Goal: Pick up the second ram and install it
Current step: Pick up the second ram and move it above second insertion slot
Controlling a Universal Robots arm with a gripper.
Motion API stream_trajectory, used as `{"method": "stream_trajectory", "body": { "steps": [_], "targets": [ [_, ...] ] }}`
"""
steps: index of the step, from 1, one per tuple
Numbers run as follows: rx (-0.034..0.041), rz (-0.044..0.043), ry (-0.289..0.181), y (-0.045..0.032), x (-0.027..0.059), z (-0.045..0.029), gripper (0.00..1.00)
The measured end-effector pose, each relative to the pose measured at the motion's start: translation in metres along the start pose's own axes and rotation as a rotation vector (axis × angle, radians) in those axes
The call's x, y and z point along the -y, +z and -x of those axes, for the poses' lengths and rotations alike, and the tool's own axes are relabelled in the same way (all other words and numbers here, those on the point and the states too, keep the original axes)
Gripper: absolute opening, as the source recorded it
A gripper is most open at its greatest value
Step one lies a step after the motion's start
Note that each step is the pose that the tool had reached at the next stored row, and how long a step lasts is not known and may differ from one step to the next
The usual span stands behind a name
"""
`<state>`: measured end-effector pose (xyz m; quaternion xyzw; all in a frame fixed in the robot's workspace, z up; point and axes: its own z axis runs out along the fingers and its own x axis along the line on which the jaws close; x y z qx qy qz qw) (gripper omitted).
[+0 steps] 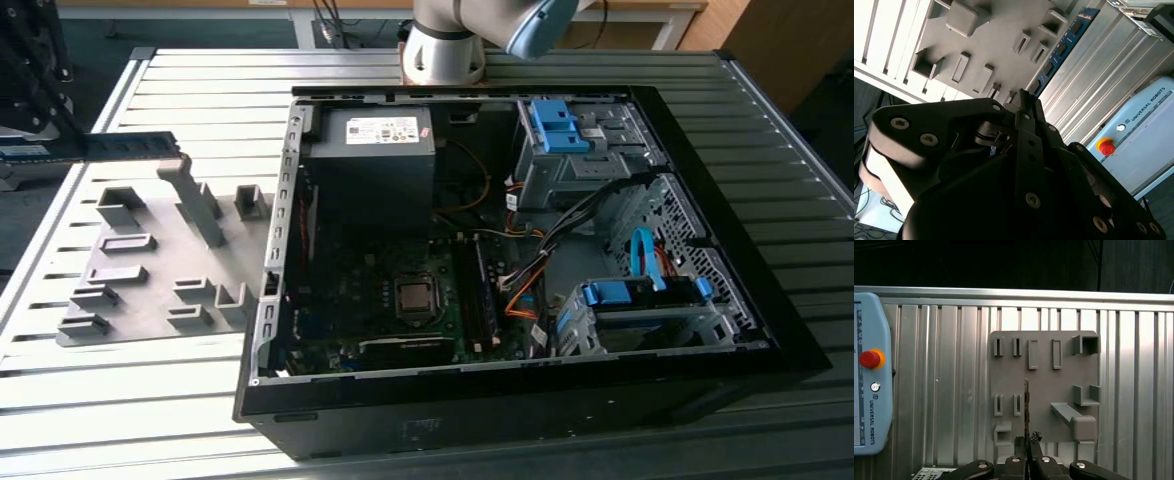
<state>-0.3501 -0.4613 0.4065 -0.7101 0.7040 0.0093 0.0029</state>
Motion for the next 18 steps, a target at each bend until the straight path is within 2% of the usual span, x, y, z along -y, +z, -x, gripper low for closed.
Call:
{"method": "stream_trajectory", "body": {
  "steps": [13, 18],
  "targets": [
    [0.0000, 0.0000, 0.000, -0.0003, 0.0309, -0.0003, 0.14],
    [0.0000, 0.0000, 0.000, -0.0004, 0.0514, -0.0004, 0.14]
  ]
}}
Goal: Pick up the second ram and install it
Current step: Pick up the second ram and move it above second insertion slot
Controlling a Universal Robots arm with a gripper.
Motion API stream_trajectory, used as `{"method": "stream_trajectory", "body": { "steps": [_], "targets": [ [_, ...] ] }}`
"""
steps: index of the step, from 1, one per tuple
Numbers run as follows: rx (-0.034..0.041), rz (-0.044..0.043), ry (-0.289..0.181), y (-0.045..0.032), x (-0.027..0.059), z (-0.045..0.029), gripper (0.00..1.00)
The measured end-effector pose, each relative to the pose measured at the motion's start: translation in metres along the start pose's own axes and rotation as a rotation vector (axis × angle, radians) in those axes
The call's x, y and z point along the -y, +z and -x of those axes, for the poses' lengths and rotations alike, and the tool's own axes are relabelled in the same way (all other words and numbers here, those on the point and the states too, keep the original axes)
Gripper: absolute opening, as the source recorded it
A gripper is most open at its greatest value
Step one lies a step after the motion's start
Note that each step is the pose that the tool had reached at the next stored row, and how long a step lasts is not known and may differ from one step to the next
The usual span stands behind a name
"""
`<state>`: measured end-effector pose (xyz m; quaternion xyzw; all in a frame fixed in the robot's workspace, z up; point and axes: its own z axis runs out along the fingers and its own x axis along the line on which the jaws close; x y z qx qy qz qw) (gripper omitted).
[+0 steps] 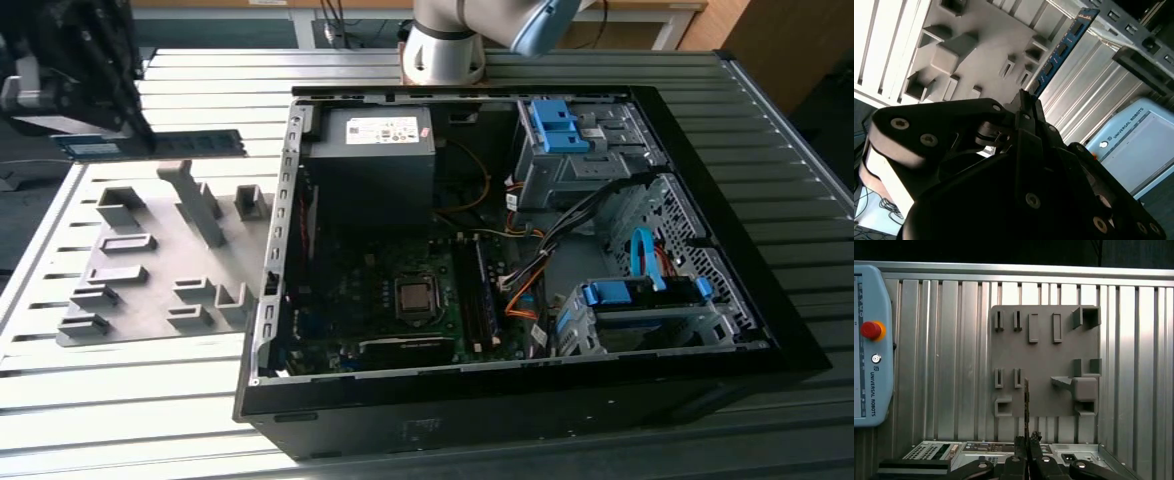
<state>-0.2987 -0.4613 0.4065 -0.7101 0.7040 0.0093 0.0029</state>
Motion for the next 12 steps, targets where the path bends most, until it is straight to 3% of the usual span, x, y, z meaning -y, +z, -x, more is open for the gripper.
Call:
{"method": "stream_trajectory", "body": {
  "steps": [12],
  "targets": [
    [0.0000, -0.0001, 0.000, -0.0003, 0.0520, -0.0005, 0.14]
  ]
}}
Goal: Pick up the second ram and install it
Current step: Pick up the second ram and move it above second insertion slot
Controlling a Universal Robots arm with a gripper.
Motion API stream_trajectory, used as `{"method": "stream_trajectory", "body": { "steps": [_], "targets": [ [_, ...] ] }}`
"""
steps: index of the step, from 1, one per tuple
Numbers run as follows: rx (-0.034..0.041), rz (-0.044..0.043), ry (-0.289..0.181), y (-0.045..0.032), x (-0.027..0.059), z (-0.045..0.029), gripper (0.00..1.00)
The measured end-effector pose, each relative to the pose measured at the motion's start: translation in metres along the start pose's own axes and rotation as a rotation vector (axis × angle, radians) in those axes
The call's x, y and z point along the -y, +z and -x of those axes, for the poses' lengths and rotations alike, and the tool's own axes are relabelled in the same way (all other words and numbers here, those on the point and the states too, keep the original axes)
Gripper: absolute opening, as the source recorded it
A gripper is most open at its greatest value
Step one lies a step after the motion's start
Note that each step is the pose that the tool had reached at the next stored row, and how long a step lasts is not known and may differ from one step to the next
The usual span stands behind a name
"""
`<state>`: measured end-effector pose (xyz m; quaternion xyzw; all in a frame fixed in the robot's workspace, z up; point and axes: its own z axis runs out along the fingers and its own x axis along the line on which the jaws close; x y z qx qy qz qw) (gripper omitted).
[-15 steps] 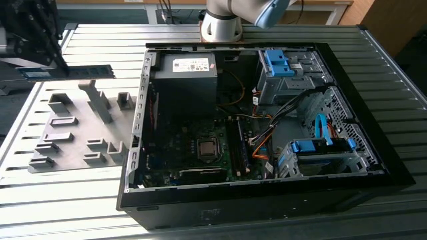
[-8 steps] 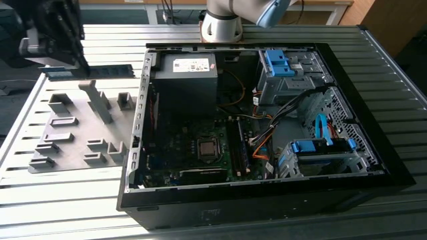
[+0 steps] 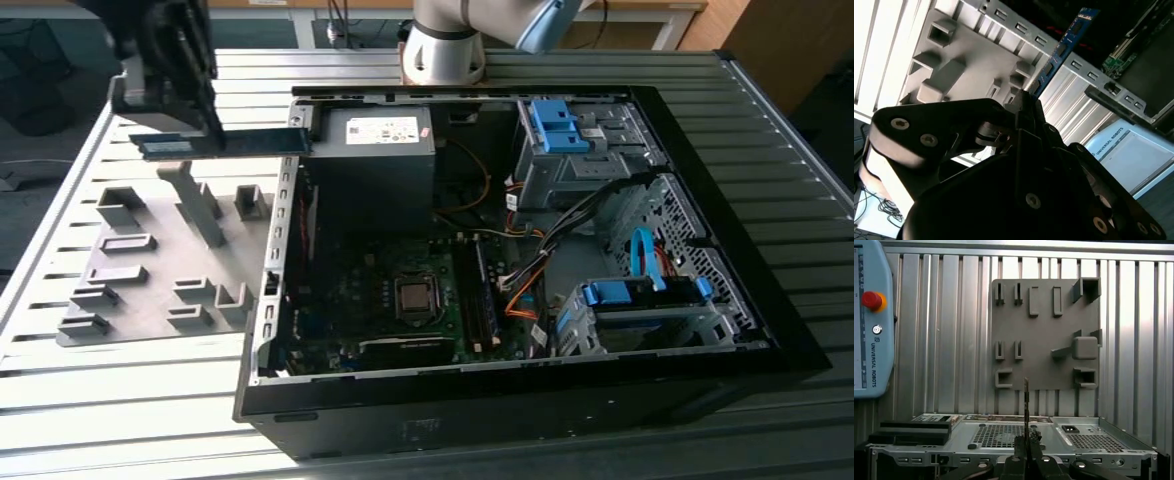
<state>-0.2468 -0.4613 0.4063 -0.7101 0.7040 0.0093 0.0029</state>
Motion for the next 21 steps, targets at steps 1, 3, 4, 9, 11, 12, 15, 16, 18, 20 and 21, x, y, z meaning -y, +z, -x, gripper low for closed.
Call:
{"method": "stream_trajectory", "body": {
  "steps": [1, 3, 4, 9, 11, 12, 15, 16, 18, 20, 21],
  "targets": [
    [0.0000, 0.0000, 0.000, 0.0000, 0.0040, -0.0001, 0.14],
    [0.0000, 0.0000, 0.000, -0.0001, 0.0119, -0.0001, 0.14],
    [0.0000, 0.0001, 0.000, -0.0002, 0.0160, -0.0001, 0.14],
    [0.0000, -0.0001, 0.000, -0.0002, 0.0375, -0.0003, 0.14],
    [-0.0001, -0.0001, 0.000, -0.0003, 0.0456, -0.0004, 0.14],
    [0.0000, -0.0003, 0.000, -0.0003, 0.0492, -0.0004, 0.14],
    [0.0000, -0.0004, 0.000, -0.0003, 0.0520, -0.0005, 0.14],
    [0.0000, -0.0004, 0.000, -0.0003, 0.0520, -0.0005, 0.14],
    [0.0000, -0.0004, 0.000, -0.0003, 0.0531, -0.0004, 0.14],
    [0.0000, -0.0004, 0.000, -0.0004, 0.0588, -0.0005, 0.14],
    [0.0000, -0.0004, 0.000, -0.0004, 0.0630, -0.0005, 0.14]
  ]
}}
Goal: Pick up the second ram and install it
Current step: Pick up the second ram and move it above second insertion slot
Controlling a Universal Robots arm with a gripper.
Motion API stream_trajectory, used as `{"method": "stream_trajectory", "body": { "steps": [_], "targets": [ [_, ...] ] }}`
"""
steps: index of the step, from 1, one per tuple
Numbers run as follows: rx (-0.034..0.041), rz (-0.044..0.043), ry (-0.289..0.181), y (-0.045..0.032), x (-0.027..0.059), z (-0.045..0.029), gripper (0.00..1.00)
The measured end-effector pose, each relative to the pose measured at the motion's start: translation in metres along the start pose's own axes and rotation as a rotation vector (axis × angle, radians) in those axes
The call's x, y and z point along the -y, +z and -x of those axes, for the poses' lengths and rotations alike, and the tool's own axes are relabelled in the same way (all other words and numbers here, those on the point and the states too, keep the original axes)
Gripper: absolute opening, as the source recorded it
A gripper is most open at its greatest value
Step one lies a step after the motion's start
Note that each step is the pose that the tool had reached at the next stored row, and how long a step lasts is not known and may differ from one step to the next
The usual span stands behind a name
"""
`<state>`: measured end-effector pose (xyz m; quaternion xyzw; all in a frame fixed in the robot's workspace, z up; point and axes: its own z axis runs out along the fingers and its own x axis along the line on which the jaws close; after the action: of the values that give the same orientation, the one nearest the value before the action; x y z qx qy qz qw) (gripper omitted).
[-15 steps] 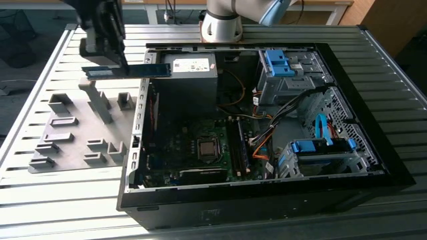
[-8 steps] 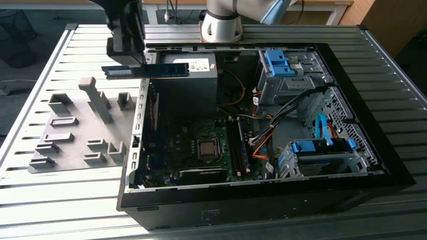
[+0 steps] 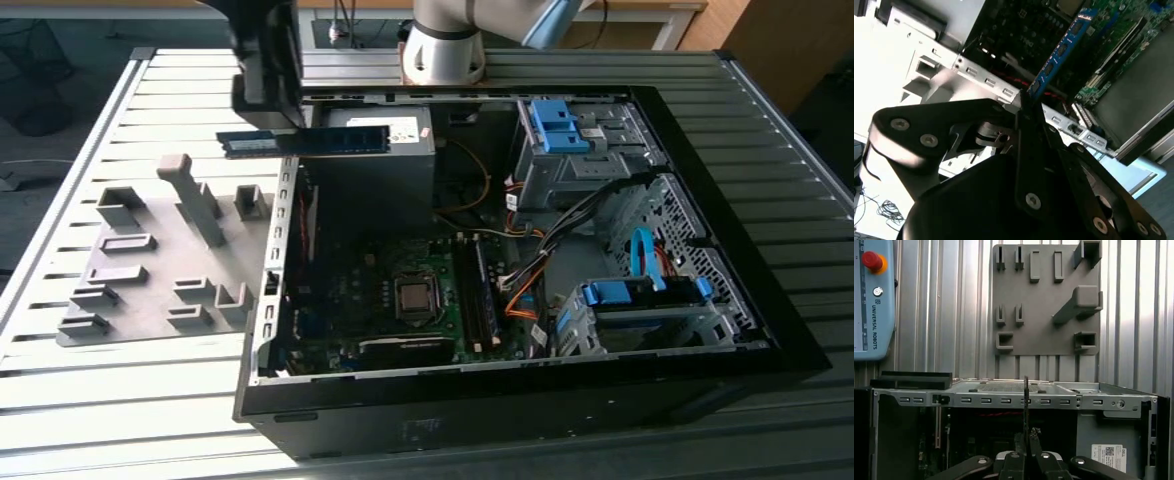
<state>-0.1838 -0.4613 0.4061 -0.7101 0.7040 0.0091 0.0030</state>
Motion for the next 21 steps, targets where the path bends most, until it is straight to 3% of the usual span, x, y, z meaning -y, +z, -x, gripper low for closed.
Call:
{"method": "stream_trajectory", "body": {
  "steps": [21],
  "targets": [
    [0.0000, -0.0044, 0.000, -0.0004, 0.0939, -0.0008, 0.14]
  ]
}}
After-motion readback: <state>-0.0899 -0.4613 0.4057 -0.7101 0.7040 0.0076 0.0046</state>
